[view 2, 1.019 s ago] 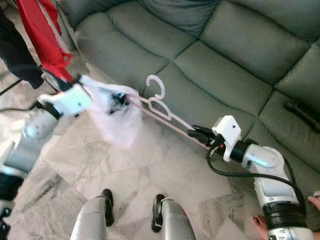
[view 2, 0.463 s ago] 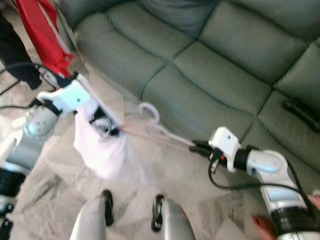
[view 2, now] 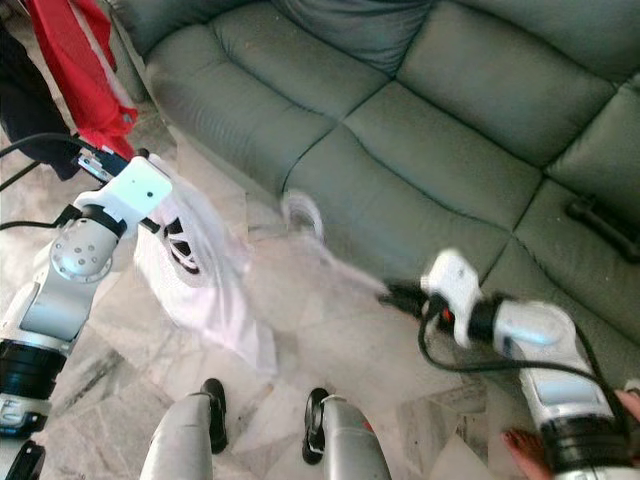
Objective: Hang hanger
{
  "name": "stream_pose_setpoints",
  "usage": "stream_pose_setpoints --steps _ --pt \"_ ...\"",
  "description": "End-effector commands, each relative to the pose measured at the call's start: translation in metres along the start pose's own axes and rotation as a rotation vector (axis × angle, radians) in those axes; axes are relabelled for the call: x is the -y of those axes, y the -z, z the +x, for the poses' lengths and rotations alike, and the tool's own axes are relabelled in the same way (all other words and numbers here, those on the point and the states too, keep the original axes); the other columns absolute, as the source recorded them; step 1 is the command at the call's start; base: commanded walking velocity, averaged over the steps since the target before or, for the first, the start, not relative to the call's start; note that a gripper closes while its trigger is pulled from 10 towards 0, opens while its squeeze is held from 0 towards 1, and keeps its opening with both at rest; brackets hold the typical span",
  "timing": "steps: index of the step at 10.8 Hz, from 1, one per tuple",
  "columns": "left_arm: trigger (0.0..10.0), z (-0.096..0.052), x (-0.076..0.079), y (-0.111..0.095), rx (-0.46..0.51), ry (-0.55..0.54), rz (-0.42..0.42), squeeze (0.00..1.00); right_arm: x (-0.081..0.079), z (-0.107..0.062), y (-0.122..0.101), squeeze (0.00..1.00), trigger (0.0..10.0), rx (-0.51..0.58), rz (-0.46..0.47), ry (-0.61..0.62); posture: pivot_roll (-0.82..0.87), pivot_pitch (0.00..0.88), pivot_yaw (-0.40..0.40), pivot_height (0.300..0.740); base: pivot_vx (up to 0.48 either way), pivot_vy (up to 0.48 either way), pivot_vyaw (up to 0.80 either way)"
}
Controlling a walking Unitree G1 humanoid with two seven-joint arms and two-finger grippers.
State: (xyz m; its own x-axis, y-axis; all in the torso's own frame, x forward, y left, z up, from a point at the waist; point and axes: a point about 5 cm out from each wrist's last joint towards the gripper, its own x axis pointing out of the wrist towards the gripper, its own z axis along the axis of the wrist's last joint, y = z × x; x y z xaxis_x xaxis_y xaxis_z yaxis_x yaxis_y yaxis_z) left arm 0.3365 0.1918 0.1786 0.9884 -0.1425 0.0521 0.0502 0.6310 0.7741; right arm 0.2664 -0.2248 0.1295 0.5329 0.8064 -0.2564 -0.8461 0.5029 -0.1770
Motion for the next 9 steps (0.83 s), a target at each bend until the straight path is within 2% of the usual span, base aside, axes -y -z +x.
stream_pose_setpoints --steps 1,3,4,5,6,7,8,9 --pt "10.0 -0.002 0.001 -0.005 0.018 -0.017 0.001 0.0 0.002 -0.002 -0.011 0.0 10.0 0.06 -0.017 -0.001 0.02 0.26 -0.072 0.74 0.0 0.0 0.0" --pt "10.0 0.0 0.005 -0.003 0.003 -0.027 -0.001 0.0 0.004 0.001 -0.023 0.0 10.0 0.123 -0.02 -0.006 0.02 0.258 -0.072 0.74 0.0 0.0 0.0" --pt "10.0 0.0 0.01 0.001 -0.026 -0.057 -0.043 0.0 0.0 0.002 -0.025 0.0 10.0 0.131 -0.005 -0.025 0.02 0.258 -0.071 0.74 0.0 0.0 0.0" --pt "10.0 0.0 0.013 0.02 -0.142 -0.194 -0.207 0.0 -0.007 0.001 -0.022 0.0 10.0 0.106 0.018 -0.077 0.02 0.256 -0.07 0.74 0.0 0.0 0.0" --pt "10.0 -0.002 0.012 0.038 -0.282 -0.312 -0.433 0.0 -0.01 0.0 -0.018 0.0 10.0 0.071 0.008 -0.088 0.02 0.256 -0.07 0.74 0.0 0.0 0.0" --pt "10.0 -0.002 0.006 0.043 -0.332 -0.396 -0.636 0.0 -0.011 -0.001 -0.013 0.0 10.0 0.04 0.004 -0.07 0.01 0.254 -0.069 0.74 0.0 0.0 0.0" --pt "10.0 0.002 0.001 0.029 -0.279 -0.389 -0.642 0.0 -0.013 0.001 -0.006 0.0 10.0 0.009 0.003 -0.057 0.01 0.253 -0.07 0.74 0.0 0.0 0.0" --pt "10.0 0.005 0.001 0.023 -0.268 -0.389 -0.644 0.0 -0.015 0.005 -0.005 0.0 10.0 0.01 0.011 -0.058 0.01 0.251 -0.07 0.74 0.0 0.0 0.0"
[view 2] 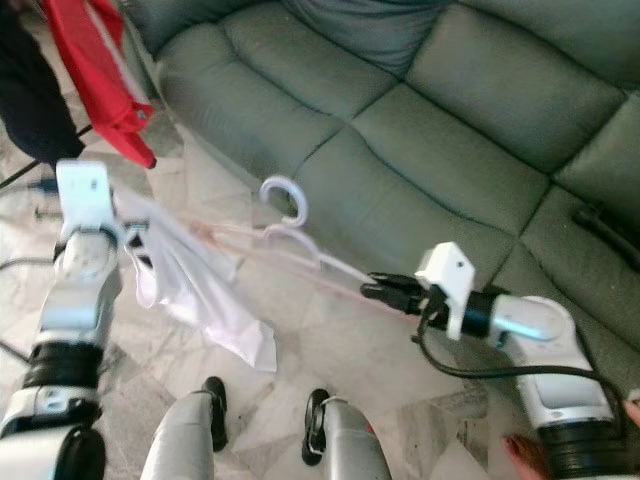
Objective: Hang hanger
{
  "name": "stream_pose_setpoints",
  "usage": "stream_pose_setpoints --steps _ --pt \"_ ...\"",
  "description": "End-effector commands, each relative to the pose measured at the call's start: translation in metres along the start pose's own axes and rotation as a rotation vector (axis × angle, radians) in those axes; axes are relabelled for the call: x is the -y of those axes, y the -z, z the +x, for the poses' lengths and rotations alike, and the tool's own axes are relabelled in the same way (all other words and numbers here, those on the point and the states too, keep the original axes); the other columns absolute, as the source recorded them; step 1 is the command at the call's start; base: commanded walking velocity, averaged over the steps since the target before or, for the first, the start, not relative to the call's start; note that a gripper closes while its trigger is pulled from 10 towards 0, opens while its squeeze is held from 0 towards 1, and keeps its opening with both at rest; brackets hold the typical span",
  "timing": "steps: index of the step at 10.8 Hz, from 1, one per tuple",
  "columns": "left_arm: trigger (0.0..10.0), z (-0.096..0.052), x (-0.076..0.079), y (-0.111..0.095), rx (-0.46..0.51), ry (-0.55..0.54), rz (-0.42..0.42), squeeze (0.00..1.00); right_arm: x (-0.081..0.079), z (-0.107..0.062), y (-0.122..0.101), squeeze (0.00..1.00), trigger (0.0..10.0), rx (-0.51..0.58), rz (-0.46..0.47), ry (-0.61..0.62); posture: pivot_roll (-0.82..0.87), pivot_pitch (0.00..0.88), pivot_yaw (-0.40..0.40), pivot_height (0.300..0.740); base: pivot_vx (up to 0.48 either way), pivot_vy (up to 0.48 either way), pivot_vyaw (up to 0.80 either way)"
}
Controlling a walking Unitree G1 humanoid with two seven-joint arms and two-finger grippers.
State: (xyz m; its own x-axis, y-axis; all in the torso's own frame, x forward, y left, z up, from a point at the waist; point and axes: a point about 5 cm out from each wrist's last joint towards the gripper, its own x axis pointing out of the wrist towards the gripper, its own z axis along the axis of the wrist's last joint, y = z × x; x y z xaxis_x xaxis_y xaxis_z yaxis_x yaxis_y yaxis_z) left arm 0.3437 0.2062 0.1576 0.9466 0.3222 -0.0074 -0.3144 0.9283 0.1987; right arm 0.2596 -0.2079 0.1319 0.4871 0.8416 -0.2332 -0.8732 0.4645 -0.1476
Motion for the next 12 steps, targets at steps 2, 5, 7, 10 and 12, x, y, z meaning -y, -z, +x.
stream_pose_setpoints --steps 2,5,7,10,12 --pt "10.0 -0.008 0.018 -0.029 0.124 0.083 0.051 0.0 -0.005 0.017 0.0 0.0 10.0 0.034 0.016 -0.009 0.02 0.248 -0.069 0.74 0.0 0.0 0.0" --pt "10.0 -0.009 0.03 -0.039 0.138 0.11 0.02 0.0 -0.008 0.038 -0.005 0.0 10.0 0.096 0.017 -0.005 0.04 0.241 -0.065 0.74 0.0 0.0 0.0" --pt "10.0 -0.012 0.032 -0.039 0.126 0.106 0.025 0.0 -0.006 0.038 -0.006 0.0 10.0 0.099 0.013 0.003 0.03 0.242 -0.065 0.74 0.0 0.0 0.0" --pt "10.0 -0.021 0.043 -0.052 0.135 0.155 0.013 0.0 0.008 0.04 -0.003 0.0 10.0 0.089 -0.017 0.121 0.03 0.246 -0.067 0.74 0.0 0.0 0.0" --pt "10.0 -0.032 0.049 -0.062 0.194 0.189 0.075 0.0 0.026 0.041 -0.003 0.0 10.0 0.079 -0.024 0.272 0.04 0.248 -0.069 0.74 0.0 0.0 0.0"
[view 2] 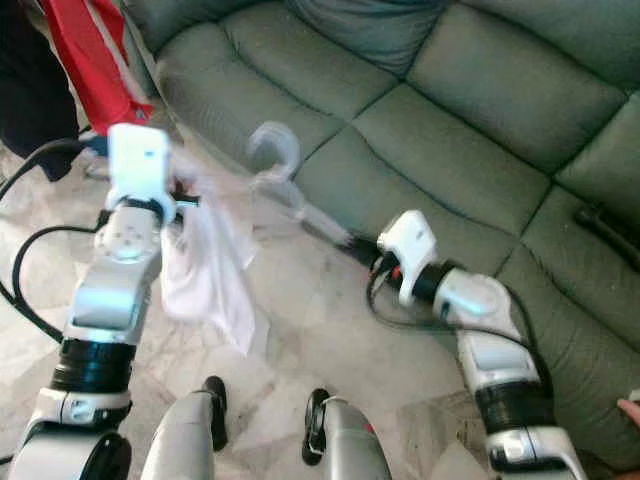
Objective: Hang hanger
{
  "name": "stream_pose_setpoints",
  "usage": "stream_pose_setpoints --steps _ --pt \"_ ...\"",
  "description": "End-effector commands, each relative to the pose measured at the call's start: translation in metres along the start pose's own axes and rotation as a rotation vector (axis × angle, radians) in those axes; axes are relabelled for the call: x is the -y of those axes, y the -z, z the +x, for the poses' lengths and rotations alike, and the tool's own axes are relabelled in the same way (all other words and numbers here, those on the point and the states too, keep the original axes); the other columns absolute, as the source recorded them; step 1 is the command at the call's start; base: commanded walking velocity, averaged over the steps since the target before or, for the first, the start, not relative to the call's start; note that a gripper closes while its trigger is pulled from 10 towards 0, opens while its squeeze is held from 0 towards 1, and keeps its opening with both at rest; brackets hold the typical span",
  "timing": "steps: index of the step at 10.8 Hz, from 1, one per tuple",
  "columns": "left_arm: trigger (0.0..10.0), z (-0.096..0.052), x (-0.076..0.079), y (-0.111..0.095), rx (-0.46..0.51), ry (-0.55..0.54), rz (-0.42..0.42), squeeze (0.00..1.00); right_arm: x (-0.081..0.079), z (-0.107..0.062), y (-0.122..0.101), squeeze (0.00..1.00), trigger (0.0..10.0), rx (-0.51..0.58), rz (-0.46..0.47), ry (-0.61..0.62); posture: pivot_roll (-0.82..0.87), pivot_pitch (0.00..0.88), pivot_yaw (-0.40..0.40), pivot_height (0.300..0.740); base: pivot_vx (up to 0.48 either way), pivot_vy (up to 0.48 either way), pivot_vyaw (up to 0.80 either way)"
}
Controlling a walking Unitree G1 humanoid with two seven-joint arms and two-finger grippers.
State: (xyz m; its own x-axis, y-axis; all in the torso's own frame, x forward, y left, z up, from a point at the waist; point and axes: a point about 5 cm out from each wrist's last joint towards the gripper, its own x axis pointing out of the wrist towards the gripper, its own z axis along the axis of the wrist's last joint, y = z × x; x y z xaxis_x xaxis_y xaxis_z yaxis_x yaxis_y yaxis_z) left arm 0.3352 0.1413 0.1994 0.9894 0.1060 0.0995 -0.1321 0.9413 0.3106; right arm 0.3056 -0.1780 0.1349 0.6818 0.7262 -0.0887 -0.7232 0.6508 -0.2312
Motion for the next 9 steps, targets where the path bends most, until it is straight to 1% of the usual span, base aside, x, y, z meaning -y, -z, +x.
stream_pose_setpoints --steps 1,2,3,4,5,6,7,8,9 --pt "10.0 -0.004 0.0 -0.011 0.066 -0.001 0.02 0.0 0.009 -0.005 0.004 0.0 10.0 -0.019 -0.008 0.075 0.04 0.249 -0.07 0.74 0.0 0.0 0.0" --pt "10.0 -0.006 0.003 -0.012 0.069 0.012 0.034 0.0 0.015 -0.004 0.002 0.0 10.0 -0.014 -0.025 0.118 0.04 0.249 -0.073 0.74 0.0 0.0 0.0" --pt "10.0 -0.007 0.004 -0.012 0.099 0.009 0.087 0.0 0.016 -0.003 0.0 0.0 10.0 -0.003 -0.028 0.123 0.03 0.248 -0.073 0.74 0.0 0.0 0.0" --pt "10.0 -0.008 0.007 -0.018 0.097 0.038 0.044 0.0 0.017 -0.001 0.0 0.0 10.0 -0.004 -0.036 0.133 0.03 0.249 -0.074 0.74 0.0 0.0 0.0" --pt "10.0 -0.009 0.014 -0.026 0.128 0.064 0.071 0.0 0.022 0.002 0.001 0.0 10.0 -0.01 -0.061 0.193 0.03 0.248 -0.073 0.74 0.0 0.0 0.0" --pt "10.0 -0.011 0.018 -0.028 0.129 0.083 0.096 0.0 0.031 0.005 -0.002 0.0 10.0 -0.014 -0.111 0.284 0.03 0.246 -0.072 0.74 0.0 0.0 0.0" --pt "10.0 -0.01 0.017 -0.018 0.116 0.06 0.171 0.0 0.041 0.007 -0.008 0.0 10.0 -0.021 -0.175 0.364 0.03 0.243 -0.071 0.74 0.0 0.0 0.0" --pt "10.0 -0.008 0.009 -0.011 0.077 0.014 0.176 0.0 0.054 0.001 -0.009 0.0 10.0 -0.077 -0.277 0.487 0.03 0.243 -0.072 0.74 0.0 0.0 0.0" --pt "10.0 -0.007 0.004 -0.01 0.068 -0.027 0.183 0.0 0.059 -0.004 -0.008 0.0 10.0 -0.11 -0.336 0.532 0.03 0.244 -0.073 0.74 0.0 0.0 0.0"
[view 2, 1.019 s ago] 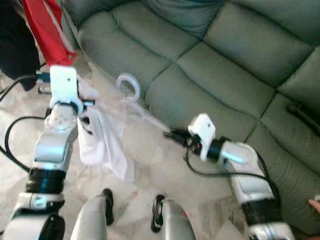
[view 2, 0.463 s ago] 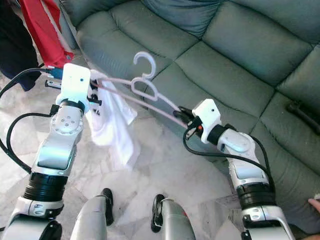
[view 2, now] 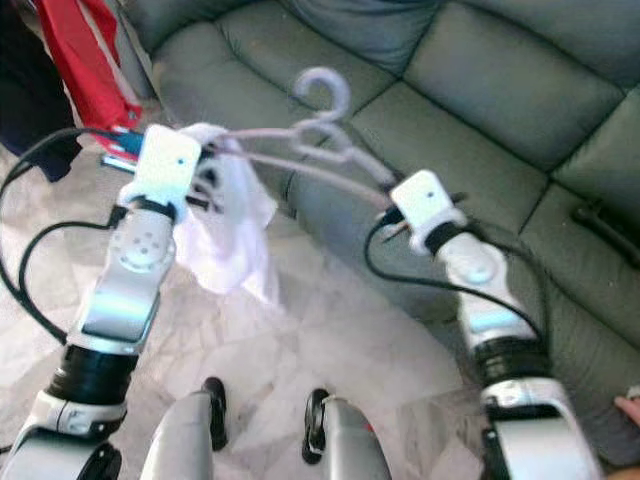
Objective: Hang hanger
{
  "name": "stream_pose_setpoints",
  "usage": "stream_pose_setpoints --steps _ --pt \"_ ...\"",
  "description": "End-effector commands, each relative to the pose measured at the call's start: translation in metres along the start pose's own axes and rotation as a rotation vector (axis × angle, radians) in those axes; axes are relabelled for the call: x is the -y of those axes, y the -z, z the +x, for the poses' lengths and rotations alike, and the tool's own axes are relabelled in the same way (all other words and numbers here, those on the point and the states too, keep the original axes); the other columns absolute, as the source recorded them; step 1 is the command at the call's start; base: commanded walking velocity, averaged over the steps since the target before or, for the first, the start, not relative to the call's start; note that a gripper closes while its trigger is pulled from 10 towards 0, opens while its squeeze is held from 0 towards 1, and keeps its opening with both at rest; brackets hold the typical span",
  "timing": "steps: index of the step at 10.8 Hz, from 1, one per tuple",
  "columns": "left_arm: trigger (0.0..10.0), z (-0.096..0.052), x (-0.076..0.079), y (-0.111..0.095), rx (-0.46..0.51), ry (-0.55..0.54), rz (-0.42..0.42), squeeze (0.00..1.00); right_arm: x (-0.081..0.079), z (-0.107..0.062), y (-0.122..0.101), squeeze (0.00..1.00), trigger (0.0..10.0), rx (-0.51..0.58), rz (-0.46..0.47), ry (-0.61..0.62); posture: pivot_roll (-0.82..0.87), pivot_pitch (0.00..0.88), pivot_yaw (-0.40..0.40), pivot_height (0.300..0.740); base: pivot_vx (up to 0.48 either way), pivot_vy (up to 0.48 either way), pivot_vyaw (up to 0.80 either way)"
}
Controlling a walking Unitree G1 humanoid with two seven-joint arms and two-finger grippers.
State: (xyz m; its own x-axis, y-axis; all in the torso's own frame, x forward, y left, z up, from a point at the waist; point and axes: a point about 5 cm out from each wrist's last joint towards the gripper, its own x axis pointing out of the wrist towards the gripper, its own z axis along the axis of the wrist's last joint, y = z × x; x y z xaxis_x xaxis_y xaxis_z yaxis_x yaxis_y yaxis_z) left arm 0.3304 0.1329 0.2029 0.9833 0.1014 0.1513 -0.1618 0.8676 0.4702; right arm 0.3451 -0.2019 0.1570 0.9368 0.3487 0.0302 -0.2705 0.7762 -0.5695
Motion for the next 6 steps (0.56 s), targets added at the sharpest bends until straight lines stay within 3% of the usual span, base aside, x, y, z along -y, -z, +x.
stream_pose_setpoints --steps 1,3,4,6 --pt "10.0 0.001 -0.01 0.003 -0.019 -0.088 0.01 0.0 0.015 -0.007 0.012 0.0 10.0 -0.067 -0.022 0.112 0.03 0.244 -0.074 0.74 0.0 0.0 0.0" --pt "10.0 0.002 -0.012 0.01 -0.073 -0.13 -0.045 0.0 -0.015 -0.009 0.014 0.0 10.0 -0.052 0.091 0.072 0.02 0.245 -0.072 0.74 0.0 0.0 0.0" --pt "10.0 0.001 -0.006 0.01 -0.092 -0.112 -0.05 0.0 -0.044 -0.011 0.009 0.0 10.0 0.0 0.225 -0.022 0.02 0.245 -0.072 0.74 0.0 0.0 0.0" --pt "10.0 -0.001 0.005 0.005 -0.081 -0.079 -0.039 0.0 -0.07 -0.014 -0.002 0.0 10.0 0.054 0.347 -0.163 0.02 0.247 -0.067 0.74 0.0 0.0 0.0"
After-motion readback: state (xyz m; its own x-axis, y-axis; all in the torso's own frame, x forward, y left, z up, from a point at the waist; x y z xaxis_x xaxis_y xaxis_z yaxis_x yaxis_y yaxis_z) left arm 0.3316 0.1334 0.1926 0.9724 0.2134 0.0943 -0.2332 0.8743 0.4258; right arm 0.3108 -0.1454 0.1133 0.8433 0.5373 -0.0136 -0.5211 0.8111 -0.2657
